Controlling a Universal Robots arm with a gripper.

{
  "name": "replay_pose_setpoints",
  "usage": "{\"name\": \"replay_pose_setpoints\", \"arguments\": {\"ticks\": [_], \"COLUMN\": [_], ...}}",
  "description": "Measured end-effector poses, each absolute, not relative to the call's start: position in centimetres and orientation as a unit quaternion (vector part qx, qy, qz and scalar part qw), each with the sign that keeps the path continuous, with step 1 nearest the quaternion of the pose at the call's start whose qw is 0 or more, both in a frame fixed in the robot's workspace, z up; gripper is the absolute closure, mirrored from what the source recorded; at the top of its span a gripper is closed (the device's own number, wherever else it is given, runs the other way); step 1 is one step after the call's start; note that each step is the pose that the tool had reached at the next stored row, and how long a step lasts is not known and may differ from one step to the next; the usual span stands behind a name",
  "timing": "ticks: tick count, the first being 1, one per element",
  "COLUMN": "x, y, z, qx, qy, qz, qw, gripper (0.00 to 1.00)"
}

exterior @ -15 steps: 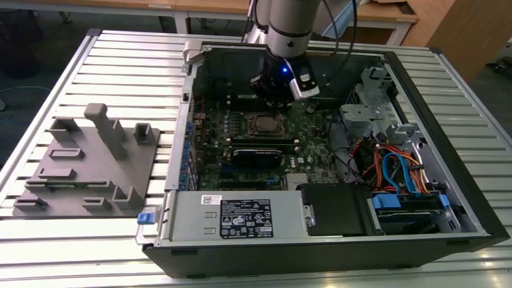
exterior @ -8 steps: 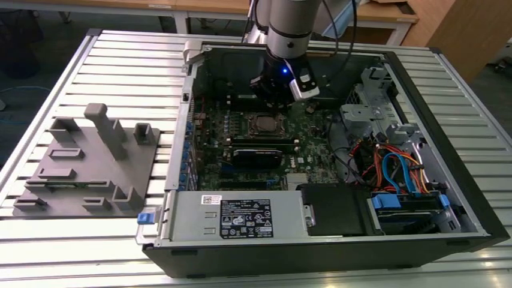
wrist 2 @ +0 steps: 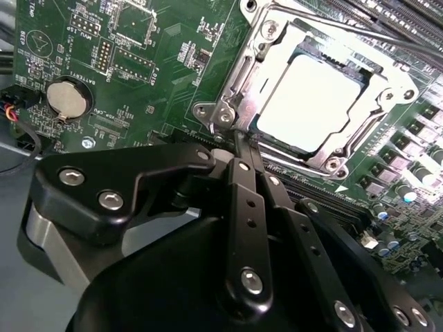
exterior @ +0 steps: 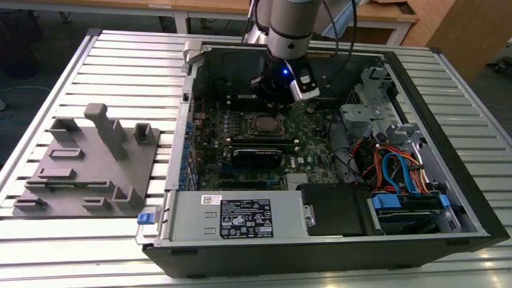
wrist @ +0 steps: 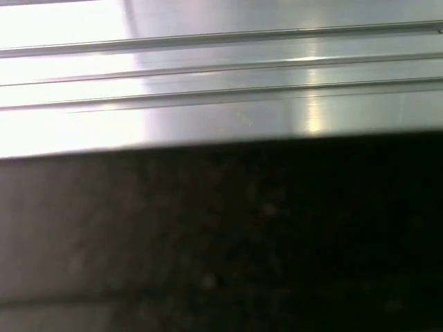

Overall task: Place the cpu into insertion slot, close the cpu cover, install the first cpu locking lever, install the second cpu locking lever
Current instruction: 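Install the first cpu locking lever, then install the second cpu locking lever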

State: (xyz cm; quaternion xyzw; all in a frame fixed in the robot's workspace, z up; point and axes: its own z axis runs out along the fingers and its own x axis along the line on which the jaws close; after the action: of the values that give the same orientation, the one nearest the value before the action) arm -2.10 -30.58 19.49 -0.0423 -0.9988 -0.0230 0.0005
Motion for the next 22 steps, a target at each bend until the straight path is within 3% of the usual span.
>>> {"name": "replay_pose_setpoints", "arguments": {"ticks": [22], "x": [-2.08], "y": [-30.86], "z": [20.45], "qx": [-0.042], "qy": [-0.999], "qz": [-0.026], "qw": [0.001], "gripper": [0.90]}}
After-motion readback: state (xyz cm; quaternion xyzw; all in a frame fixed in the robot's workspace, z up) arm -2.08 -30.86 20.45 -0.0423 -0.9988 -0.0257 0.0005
